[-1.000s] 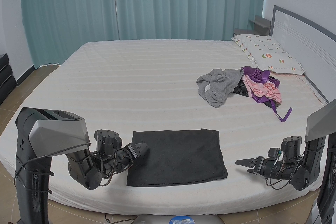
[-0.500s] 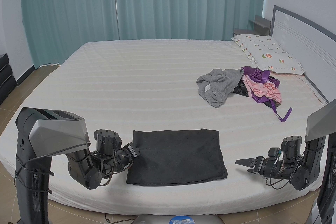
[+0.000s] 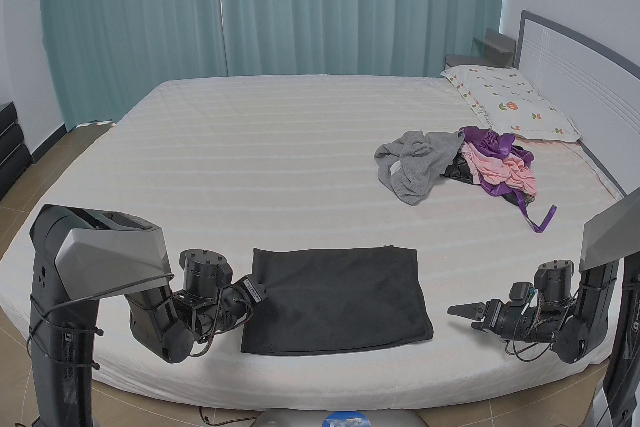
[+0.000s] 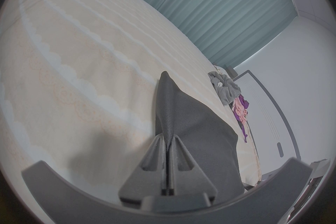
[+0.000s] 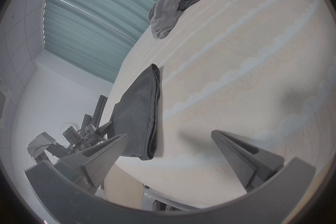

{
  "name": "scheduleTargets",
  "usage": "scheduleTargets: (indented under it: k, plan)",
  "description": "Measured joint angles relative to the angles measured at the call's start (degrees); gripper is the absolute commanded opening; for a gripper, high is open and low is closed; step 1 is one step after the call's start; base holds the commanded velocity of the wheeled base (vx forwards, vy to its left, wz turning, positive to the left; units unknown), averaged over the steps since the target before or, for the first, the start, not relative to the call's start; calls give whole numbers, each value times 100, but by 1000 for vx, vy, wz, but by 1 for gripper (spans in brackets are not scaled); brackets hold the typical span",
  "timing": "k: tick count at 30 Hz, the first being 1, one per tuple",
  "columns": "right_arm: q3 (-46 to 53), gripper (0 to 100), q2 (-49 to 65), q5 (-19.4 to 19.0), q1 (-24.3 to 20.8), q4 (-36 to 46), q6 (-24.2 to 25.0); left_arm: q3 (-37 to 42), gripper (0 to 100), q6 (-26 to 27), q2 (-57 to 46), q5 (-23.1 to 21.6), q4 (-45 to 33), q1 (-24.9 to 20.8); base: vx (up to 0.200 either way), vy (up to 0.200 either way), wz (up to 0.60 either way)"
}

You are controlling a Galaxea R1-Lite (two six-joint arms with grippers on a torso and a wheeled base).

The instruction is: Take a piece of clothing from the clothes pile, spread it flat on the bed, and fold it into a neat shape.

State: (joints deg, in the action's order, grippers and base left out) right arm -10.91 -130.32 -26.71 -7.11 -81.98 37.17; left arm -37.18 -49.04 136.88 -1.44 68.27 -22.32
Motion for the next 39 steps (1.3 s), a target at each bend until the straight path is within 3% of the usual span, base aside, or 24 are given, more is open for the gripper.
scheduleTargets:
  k: [7, 39]
  plan:
    - [17, 100, -13, 0, -9, -2, 0, -5, 0, -24, -11, 0, 0, 0, 0, 0, 0]
    - [13, 100, -24, -5, -20, 0, 0, 124, 0, -68, -44, 66, 78, 80, 0, 200, 0]
